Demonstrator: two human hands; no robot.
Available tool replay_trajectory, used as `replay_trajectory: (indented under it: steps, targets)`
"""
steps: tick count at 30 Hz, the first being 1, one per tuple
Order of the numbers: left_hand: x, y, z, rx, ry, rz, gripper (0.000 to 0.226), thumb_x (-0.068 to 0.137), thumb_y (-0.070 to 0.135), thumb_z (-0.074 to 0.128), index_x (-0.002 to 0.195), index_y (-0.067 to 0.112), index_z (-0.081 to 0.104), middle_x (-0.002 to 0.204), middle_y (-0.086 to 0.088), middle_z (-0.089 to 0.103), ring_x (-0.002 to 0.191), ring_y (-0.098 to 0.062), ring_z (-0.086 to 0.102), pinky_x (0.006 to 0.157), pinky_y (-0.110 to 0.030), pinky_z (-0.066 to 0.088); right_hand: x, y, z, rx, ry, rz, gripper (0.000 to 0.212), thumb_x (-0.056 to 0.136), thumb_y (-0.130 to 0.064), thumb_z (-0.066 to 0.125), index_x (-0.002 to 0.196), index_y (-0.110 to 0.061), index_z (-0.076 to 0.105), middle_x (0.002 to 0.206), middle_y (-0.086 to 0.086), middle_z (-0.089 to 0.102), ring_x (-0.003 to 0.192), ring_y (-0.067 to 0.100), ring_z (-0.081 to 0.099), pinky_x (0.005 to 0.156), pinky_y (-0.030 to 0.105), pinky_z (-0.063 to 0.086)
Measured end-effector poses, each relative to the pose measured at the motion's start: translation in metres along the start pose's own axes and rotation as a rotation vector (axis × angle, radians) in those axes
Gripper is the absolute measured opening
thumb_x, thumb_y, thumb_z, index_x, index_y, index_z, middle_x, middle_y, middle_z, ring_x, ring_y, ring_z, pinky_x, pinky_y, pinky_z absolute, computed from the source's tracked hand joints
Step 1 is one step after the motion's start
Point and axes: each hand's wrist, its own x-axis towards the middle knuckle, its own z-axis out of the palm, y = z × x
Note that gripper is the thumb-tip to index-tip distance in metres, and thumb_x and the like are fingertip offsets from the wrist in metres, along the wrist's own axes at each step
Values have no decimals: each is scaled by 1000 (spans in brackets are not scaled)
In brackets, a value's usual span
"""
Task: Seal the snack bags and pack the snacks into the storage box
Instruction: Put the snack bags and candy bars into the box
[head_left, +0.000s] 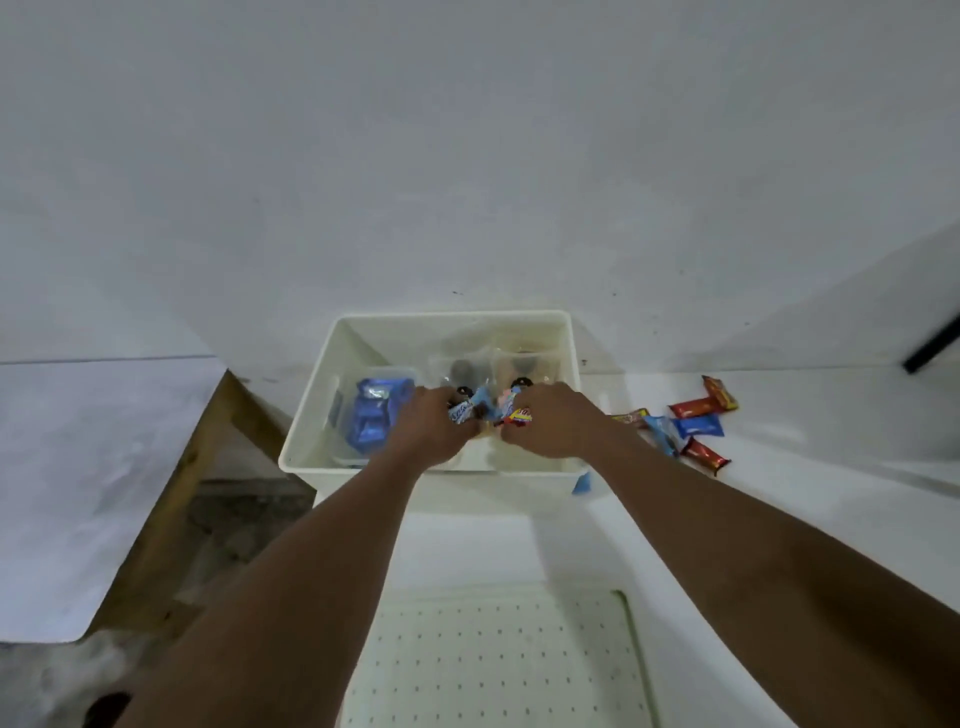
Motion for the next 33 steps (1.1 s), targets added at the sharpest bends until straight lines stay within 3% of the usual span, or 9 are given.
replay_trajectory:
  steps: [3, 7, 11, 13, 16, 20, 26, 29, 33]
  targets:
    - [20, 2, 19, -103, -166, 10, 58, 71, 36, 87, 120, 19, 60, 110, -8, 67, 97, -27, 66, 81, -34, 54, 15, -5, 5, 56, -91, 26, 32, 82, -36, 68, 109, -18, 67, 102, 3, 67, 88, 22, 65, 75, 32, 54]
    - [36, 21, 23, -99, -150, 39, 33, 86, 24, 72, 117, 14, 64, 116, -12, 69, 107, -30, 66, 83, -27, 45, 27, 11, -1, 112, -32, 15, 36, 81, -33, 69, 115, -21, 64, 115, 1, 67, 102, 24, 64, 86, 35, 53]
    - [34, 64, 25, -293, 287, 153, 31, 89, 17, 56, 119, 13, 62, 116, -12, 62, 100, -30, 64, 91, -36, 49, 16, 59, -23, 343, 531, 36, 22, 83, -24, 65, 104, -19, 68, 103, 1, 69, 89, 20, 66, 80, 32, 53]
    - [20, 92, 42, -303, 330, 330, 28, 88, 22, 51, 112, 14, 63, 108, -6, 61, 89, -23, 64, 82, -35, 52, 9, 108, -25, 359, 779, 159, 19, 84, -25, 65, 102, -19, 65, 101, 3, 67, 92, 24, 64, 82, 34, 49]
    - [-14, 139, 88, -304, 267, 532, 23, 91, 21, 50, 108, 12, 64, 103, -4, 61, 85, -20, 61, 76, -30, 48, 0, 196, -7, 208, 606, 424, 40, 81, -42, 65, 116, -23, 61, 118, 8, 62, 114, 35, 55, 96, 42, 43]
    - [-43, 173, 170, -241, 140, 562, 28, 92, 19, 52, 116, 12, 62, 114, -8, 63, 103, -24, 61, 86, -36, 52, -16, 287, 28, -28, 382, 378, 90, 70, -63, 74, 146, -30, 39, 154, 10, 40, 144, 41, 31, 110, 61, 33]
    - [-1, 139, 265, 127, 106, -47, 58, 98, 54, 31, 153, 34, 30, 165, -11, 16, 152, -37, 13, 123, -53, 19, 20, 350, 48, -269, 95, 200, 122, 45, -105, 22, 150, -53, -13, 166, 5, -18, 150, 44, -17, 106, 80, 4]
    - [24, 118, 284, 291, 147, 5, 63, 98, 58, 25, 157, 36, 19, 167, -12, 8, 153, -39, 8, 123, -55, 15, 45, 352, 65, -291, 66, 66, 119, 47, -106, 22, 149, -55, -13, 166, 7, -19, 149, 45, -21, 103, 83, 2]
    - [45, 113, 298, 503, 106, 196, 65, 96, 62, 25, 157, 39, 17, 167, -9, 13, 152, -40, 15, 115, -61, 23, 55, 361, 87, -302, 146, -69, 97, 66, -96, 32, 151, -51, 19, 166, 10, 12, 151, 45, 2, 105, 80, 7]
